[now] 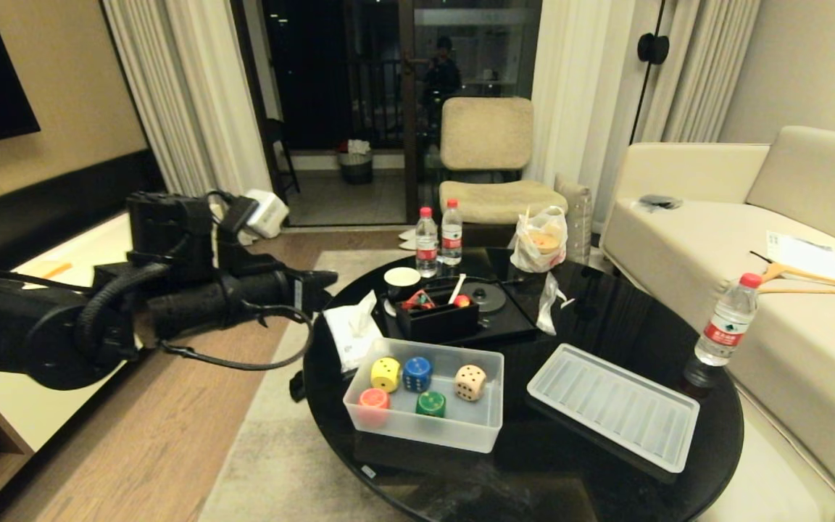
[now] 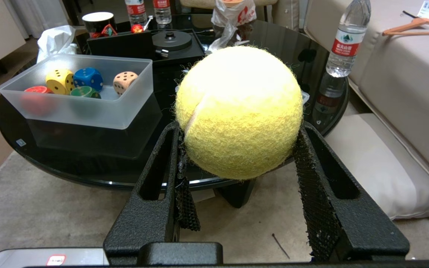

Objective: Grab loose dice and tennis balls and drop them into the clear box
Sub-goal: Put the ball in the box

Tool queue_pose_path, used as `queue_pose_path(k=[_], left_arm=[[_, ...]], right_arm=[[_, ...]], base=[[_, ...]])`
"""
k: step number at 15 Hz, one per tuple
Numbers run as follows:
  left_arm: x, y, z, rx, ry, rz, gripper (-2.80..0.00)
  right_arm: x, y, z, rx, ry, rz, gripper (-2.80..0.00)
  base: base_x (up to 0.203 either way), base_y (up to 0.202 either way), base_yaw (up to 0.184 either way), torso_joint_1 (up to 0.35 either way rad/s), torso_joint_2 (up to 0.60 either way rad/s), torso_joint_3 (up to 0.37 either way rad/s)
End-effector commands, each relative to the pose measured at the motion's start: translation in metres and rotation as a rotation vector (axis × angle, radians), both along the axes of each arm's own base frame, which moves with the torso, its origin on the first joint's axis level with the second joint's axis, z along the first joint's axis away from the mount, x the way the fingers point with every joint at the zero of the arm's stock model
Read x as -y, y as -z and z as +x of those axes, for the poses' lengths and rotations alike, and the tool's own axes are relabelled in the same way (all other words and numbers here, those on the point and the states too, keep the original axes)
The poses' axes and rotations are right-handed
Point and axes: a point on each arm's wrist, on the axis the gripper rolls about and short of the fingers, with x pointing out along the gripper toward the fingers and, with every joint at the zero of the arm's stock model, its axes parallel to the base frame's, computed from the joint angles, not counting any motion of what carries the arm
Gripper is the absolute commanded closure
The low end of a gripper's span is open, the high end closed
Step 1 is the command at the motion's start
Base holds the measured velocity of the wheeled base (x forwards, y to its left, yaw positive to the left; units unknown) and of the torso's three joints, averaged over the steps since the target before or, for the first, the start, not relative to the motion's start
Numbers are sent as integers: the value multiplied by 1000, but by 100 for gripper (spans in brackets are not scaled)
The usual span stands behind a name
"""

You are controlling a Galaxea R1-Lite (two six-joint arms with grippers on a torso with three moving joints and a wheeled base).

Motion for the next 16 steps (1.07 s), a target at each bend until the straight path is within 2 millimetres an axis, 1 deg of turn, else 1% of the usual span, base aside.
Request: queue_pose_path(k=[1,2,4,5,6,8,9,10,11,12,14,16], left_arm=[[-49,-54,-49,149,-79,-63,0],[-70,-62,-64,179,-134,-70,0],[-114,-65,-91,214,-262,-66,0],[-126,-60,-108,216,-274,-66,0],[-133,-55,-126,218,-274,-68,0],[-140,-39,-166,225,-273,-75,0],[-141,-28,-184,216,-272,-81,0],[-142,-10,-197,178,-270,-92,0],[-143,6,-206,129,-268,-108,0],[-143,18,-214,92,-241,-128,0],[-143,31,-230,57,-127,-176,0],[-143,38,-242,42,-80,-186,0]], right_arm=[[0,0,0,0,0,0,0],[0,0,0,0,0,0,0],[0,0,0,0,0,0,0],[0,0,0,0,0,0,0],[0,0,0,-1,0,0,0],[0,0,0,0,0,0,0],[0,0,0,0,0,0,0],[0,0,0,0,0,0,0],[0,0,0,0,0,0,0],[0,0,0,-1,0,0,0],[0,0,0,0,0,1,0],[0,0,0,0,0,2,0]], base=[[0,0,0,0,0,0],[0,0,0,0,0,0],[0,0,0,0,0,0],[0,0,0,0,0,0],[0,0,0,0,0,0],[0,0,0,0,0,0],[0,0,0,0,0,0],[0,0,0,0,0,0],[0,0,0,0,0,0],[0,0,0,0,0,0],[0,0,0,0,0,0],[0,0,0,0,0,0]])
